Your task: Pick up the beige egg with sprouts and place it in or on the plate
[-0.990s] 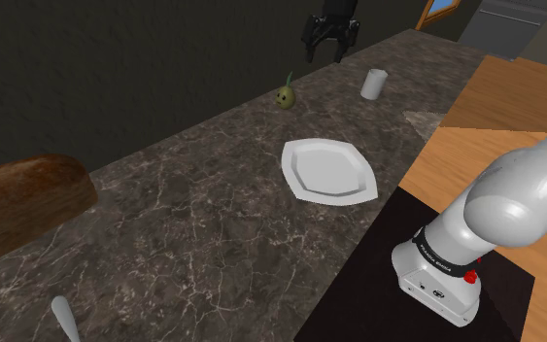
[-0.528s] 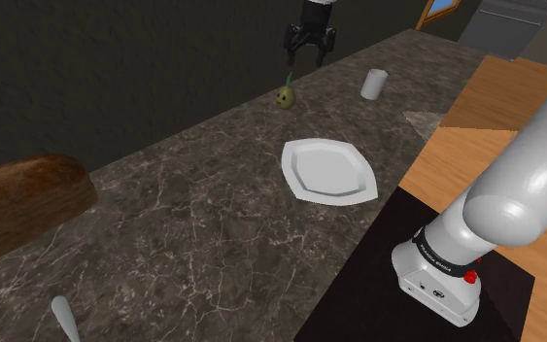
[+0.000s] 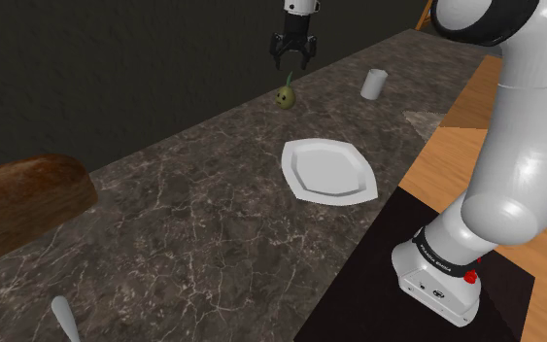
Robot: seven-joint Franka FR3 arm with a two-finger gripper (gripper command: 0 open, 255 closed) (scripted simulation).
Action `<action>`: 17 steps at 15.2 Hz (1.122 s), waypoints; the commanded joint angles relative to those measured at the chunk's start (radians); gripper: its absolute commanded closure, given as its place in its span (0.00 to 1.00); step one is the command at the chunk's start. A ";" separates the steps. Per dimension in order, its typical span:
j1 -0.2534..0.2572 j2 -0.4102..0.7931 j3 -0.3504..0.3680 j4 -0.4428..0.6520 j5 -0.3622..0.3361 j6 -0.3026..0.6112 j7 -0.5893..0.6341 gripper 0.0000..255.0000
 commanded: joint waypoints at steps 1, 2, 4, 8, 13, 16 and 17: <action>-0.005 0.042 -0.003 0.028 0.003 0.007 0.006 0.00; -0.004 0.042 -0.002 0.014 0.003 0.021 0.005 0.00; -0.003 0.042 -0.002 -0.012 0.003 0.048 0.005 0.00; -0.001 0.045 -0.001 -0.056 0.004 0.094 0.003 0.00; -0.001 0.045 -0.001 -0.055 0.005 0.094 0.003 0.00; -0.001 0.045 -0.001 -0.055 0.005 0.094 0.003 0.00; -0.001 0.045 -0.001 -0.055 0.005 0.094 0.003 1.00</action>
